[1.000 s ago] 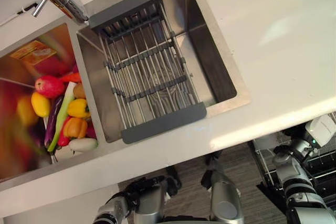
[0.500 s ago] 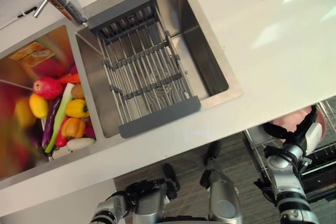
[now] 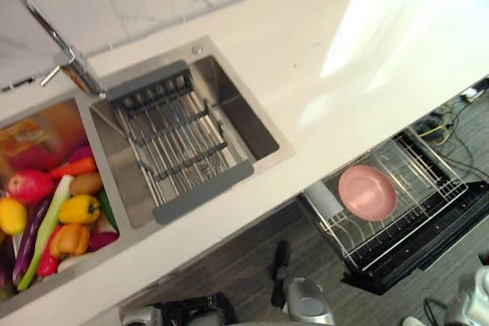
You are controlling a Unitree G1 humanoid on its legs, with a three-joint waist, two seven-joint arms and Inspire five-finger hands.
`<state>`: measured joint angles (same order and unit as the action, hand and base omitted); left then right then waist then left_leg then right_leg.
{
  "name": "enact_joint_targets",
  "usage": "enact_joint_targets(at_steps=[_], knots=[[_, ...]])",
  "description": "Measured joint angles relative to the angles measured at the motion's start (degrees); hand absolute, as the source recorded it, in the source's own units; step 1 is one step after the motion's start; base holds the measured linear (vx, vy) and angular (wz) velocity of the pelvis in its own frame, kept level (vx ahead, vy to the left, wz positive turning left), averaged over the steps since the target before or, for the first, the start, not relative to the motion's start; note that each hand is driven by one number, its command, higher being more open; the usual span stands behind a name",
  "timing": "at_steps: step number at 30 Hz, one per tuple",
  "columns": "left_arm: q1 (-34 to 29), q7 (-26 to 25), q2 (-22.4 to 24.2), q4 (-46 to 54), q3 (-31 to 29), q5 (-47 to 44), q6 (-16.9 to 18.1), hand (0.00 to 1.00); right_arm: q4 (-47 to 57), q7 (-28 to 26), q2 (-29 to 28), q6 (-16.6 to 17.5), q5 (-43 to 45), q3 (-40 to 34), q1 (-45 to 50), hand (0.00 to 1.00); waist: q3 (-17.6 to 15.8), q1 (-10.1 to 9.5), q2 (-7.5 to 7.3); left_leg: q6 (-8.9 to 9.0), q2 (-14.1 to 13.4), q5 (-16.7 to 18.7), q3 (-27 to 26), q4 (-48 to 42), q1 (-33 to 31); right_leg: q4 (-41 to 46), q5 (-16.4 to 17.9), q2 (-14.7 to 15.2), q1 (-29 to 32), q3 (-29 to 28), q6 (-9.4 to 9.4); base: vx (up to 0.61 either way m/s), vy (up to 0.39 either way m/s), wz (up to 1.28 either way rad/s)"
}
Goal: Walk over to the sink, pick up the cup, carry it to the dishwasher, place the cup inside the dishwasher, then close the dishwasher door
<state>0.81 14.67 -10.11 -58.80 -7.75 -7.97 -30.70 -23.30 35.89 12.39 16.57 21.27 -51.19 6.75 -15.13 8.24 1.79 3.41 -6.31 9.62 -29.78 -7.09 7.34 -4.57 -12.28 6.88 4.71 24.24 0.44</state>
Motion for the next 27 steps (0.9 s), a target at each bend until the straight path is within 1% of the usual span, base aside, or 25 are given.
enact_joint_targets(at_steps=[1,3,4,5,6,7,8,9,10,11,12,14,17,19,20,25,27], knots=[[0.0,0.0,0.1,-0.2,-0.5,-0.3,-0.3,1.00,-1.6,-1.8,-0.8,0.2,1.9,-0.1,0.7,1.00,0.2,0.05,0.28,0.01,0.0,0.0,-0.1,0.0,0.1,-0.1,0.0,0.0,-0.1,0.0,0.00,-0.04,0.066,-0.05],[-0.5,-0.7,0.8,-0.4,-1.7,-1.6,-0.8,1.00,-5.1,-8.3,-5.9,0.3,8.6,0.8,2.0,1.00,0.7,0.09,1.23,0.23,-0.1,-0.1,-0.5,0.1,0.5,-0.2,0.8,0.0,-0.5,0.2,0.06,-0.06,0.055,0.00],[-0.7,-0.9,1.2,-0.4,-2.0,-1.6,-0.8,1.00,-5.5,-9.7,-7.4,0.3,10.1,1.4,2.3,1.00,1.0,-0.02,1.59,0.23,-0.1,-0.1,-0.5,0.1,0.5,-0.2,0.8,0.1,-0.6,0.6,0.09,-0.09,0.048,0.12],[-0.8,-1.2,1.8,-0.4,-2.1,-1.7,-0.8,1.00,-5.5,-13.1,-10.6,0.3,12.8,3.9,3.0,1.00,1.4,-0.64,2.34,0.39,-0.3,-0.1,-0.6,0.1,0.4,-0.3,0.9,0.2,-0.8,1.4,0.16,-0.10,0.045,0.18],[-0.9,-1.3,2.0,-0.4,-2.2,-1.7,-0.8,1.00,-5.6,-14.6,-11.8,0.2,13.6,5.0,3.1,1.00,1.4,-0.81,2.34,0.64,-0.5,0.1,-0.8,0.2,0.3,-0.3,0.9,0.2,-0.9,1.8,0.16,-0.12,0.052,0.34],[-1.0,-1.8,2.5,-0.4,-2.2,-2.2,-0.8,1.00,-5.6,-16.8,-13.8,0.2,14.7,7.8,3.1,1.00,2.0,-1.45,3.20,0.71,-0.8,0.9,-0.9,0.2,0.0,-0.3,0.9,0.3,-1.1,2.8,0.15,-0.10,0.042,0.29],[-1.1,-2.0,2.7,-0.3,-2.2,-2.6,-0.8,1.00,-5.6,-17.8,-14.5,0.2,15.3,9.5,3.1,1.00,2.2,-2.12,3.28,0.50,-0.8,1.2,-0.9,0.2,-0.1,-0.3,0.9,0.4,-1.1,3.1,0.15,-0.10,0.029,0.27],[-1.3,-2.4,3.1,0.1,-2.8,-3.4,-0.6,1.00,-5.6,-19.0,-15.5,0.5,14.9,13.0,2.9,1.00,2.4,-3.39,3.51,0.31,-0.9,1.4,-0.9,0.1,-0.1,-0.3,0.9,0.5,-1.3,3.9,0.13,-0.09,0.020,0.28],[-2.0,-3.0,3.3,0.6,-3.5,-4.1,-0.3,1.00,-5.5,-20.8,-15.4,0.9,15.2,15.4,3.7,1.00,2.5,-3.67,3.46,0.07,-1.3,1.2,-1.0,0.1,-0.3,-0.3,1.0,0.7,-1.6,5.0,0.01,-0.09,0.018,0.32],[-2.3,-3.2,3.3,0.7,-3.7,-4.5,-0.1,1.00,-5.4,-21.2,-15.3,1.0,15.2,16.5,3.7,1.00,2.5,-3.76,3.41,-0.03,-1.4,1.2,-1.0,0.1,-0.5,-0.3,1.0,0.8,-1.6,5.5,-0.03,-0.07,0.024,0.40],[-2.4,-3.4,3.4,0.7,-3.7,-5.1,0.4,1.00,-5.4,-21.9,-14.9,1.3,15.2,17.6,3.7,1.00,2.5,-4.35,3.43,-0.11,-1.5,1.1,-1.0,0.1,-0.9,-0.3,1.1,1.0,-1.6,6.2,-0.11,-0.06,0.028,0.31],[-2.8,-3.5,3.5,1.0,-3.7,-5.6,1.3,1.00,-5.4,-22.9,-13.5,1.5,15.4,20.4,3.7,1.00,2.7,-4.90,3.48,-0.18,-1.9,0.9,-0.6,0.1,-1.5,-0.3,1.2,1.1,-1.6,7.6,-0.30,-0.06,0.033,0.31],[-2.9,-3.6,3.7,1.1,-3.7,-5.6,2.0,1.00,-5.5,-23.6,-13.3,1.5,15.9,22.4,3.7,1.00,3.3,-5.73,3.72,0.24,-2.1,-0.6,0.9,0.2,-2.5,-0.3,1.3,1.2,-1.5,9.0,-0.35,-0.01,0.032,0.28],[-3.2,-3.6,3.9,1.1,-3.7,-5.6,2.5,1.00,-5.7,-24.9,-12.9,1.0,18.2,23.8,3.7,1.00,4.0,-6.24,3.70,0.83,-1.9,-2.2,2.6,0.8,-3.2,-0.3,1.2,1.5,-1.6,10.7,-0.26,0.02,0.043,0.42],[-3.3,-3.6,4.0,1.1,-3.7,-5.6,2.7,1.00,-5.8,-25.5,-12.4,0.7,20.0,24.1,3.5,1.00,4.6,-6.80,4.19,1.19,-1.7,-3.0,3.5,1.2,-3.4,-0.3,1.1,1.9,-1.8,11.7,-0.08,0.03,0.053,0.44],[-3.8,-3.6,4.3,1.7,-3.6,-5.5,3.9,1.00,-8.0,-30.0,-10.3,-0.5,27.9,24.6,1.3,1.00,5.1,-8.80,3.94,1.13,-0.9,-5.0,7.1,2.5,-3.6,-0.3,1.3,2.8,-3.7,15.6,0.17,0.01,0.040,0.44],[-4.0,-3.6,4.5,1.7,-3.6,-5.5,4.6,1.00,-8.1,-31.3,-10.3,-1.0,30.9,25.1,0.0,1.00,5.3,-9.03,3.94,1.13,-0.8,-5.6,8.2,3.0,-3.9,-0.4,1.7,2.9,-3.9,16.9,0.57,-0.02,-0.008,0.33]])
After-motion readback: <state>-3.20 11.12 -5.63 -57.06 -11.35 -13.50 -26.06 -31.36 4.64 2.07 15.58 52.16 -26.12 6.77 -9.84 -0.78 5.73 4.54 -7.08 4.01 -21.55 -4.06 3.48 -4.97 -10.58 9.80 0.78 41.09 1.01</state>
